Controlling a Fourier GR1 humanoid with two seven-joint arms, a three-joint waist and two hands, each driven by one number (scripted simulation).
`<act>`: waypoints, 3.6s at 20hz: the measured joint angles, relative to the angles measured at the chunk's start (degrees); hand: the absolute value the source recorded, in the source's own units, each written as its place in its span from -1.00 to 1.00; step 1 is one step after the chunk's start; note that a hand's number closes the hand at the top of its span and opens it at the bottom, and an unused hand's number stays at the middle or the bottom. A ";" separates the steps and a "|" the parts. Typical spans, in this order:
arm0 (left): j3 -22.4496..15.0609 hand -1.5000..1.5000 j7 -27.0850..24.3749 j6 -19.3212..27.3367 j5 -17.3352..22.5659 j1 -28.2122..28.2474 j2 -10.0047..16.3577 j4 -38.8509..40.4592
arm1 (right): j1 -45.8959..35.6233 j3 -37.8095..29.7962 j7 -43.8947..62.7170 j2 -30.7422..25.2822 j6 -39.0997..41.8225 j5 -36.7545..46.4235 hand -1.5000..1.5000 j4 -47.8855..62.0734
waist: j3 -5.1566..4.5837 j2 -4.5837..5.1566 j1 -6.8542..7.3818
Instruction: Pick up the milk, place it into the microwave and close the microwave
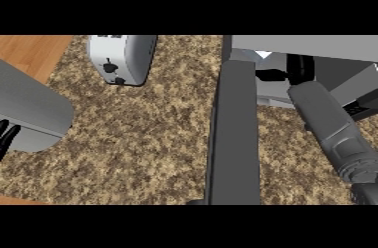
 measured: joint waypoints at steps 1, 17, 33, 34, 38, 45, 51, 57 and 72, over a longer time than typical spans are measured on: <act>-0.58 -1.00 0.12 -0.19 0.03 -0.37 -0.04 0.06 | -0.03 -0.52 -0.60 0.55 0.86 -0.57 -1.00 -0.18 | 0.00 -0.07 -0.21; -9.29 1.00 -0.02 -2.52 -3.08 -0.77 -4.23 -0.25 | 7.48 -9.88 -12.27 4.43 22.00 -11.31 -1.00 -0.77 | -0.19 -1.91 -3.93; -25.46 1.00 3.55 4.58 -8.25 0.38 -5.94 -1.77 | 24.68 -7.81 -18.03 9.13 37.44 -14.97 -1.00 -9.55 | -0.43 -3.64 -7.63; -26.18 1.00 2.91 4.20 -9.34 0.32 -5.98 -1.33 | 26.28 -7.25 -18.07 9.52 37.48 -14.94 -1.00 -10.91 | -0.44 -3.69 -7.77; -29.91 1.00 2.01 5.77 -12.96 -1.05 -5.99 -0.52 | 33.13 -5.74 -17.20 10.20 39.04 -15.92 -1.00 -17.76 | -0.49 -3.92 -8.50; -38.21 1.00 -1.38 11.57 -20.58 -8.70 -6.12 6.53 | 47.26 -3.08 -16.55 9.93 42.57 -17.40 -1.00 -31.18 | -0.51 -3.83 -9.16; -47.26 1.00 -6.44 17.54 -26.73 -14.97 -6.10 18.35 | 57.15 -1.12 -13.88 9.03 46.40 -19.29 -1.00 -44.50 | -0.53 -3.68 -9.29; -55.02 1.00 -13.65 26.11 -30.83 -20.50 -6.00 33.79 | 66.20 0.87 -13.14 7.47 48.84 -19.53 -1.00 -57.25 | -0.55 -3.51 -9.60; -74.09 1.00 -31.52 52.64 -14.14 -34.58 -5.88 60.25 | 76.62 3.75 -2.68 4.07 59.46 -30.13 -1.00 -84.07 | -0.68 -2.71 -12.69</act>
